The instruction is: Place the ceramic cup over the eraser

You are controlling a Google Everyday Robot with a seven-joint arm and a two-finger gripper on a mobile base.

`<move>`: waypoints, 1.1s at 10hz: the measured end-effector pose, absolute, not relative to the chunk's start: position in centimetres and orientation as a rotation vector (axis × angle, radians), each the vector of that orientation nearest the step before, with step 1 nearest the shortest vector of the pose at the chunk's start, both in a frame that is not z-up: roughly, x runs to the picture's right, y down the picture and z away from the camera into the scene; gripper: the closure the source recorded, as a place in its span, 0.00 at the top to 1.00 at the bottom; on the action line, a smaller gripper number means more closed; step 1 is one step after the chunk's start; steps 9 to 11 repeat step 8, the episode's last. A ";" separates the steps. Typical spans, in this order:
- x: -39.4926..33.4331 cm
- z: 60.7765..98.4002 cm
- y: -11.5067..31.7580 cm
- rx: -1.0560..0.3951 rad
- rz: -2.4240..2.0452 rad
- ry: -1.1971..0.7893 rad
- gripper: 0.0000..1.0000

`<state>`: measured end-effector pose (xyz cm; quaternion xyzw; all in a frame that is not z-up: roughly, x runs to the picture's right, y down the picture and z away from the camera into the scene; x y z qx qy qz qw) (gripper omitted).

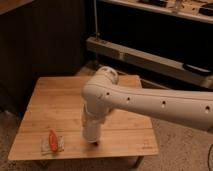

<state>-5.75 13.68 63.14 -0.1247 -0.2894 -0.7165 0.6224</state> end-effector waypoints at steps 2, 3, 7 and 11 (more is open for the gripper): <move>-5.7 63.2 13.7 -0.286 -1.646 -0.665 0.57; -5.7 63.1 13.7 -0.286 -1.646 -0.665 0.57; -5.7 63.2 13.8 -0.284 -1.646 -0.665 0.57; -5.7 63.2 13.8 -0.284 -1.646 -0.665 0.58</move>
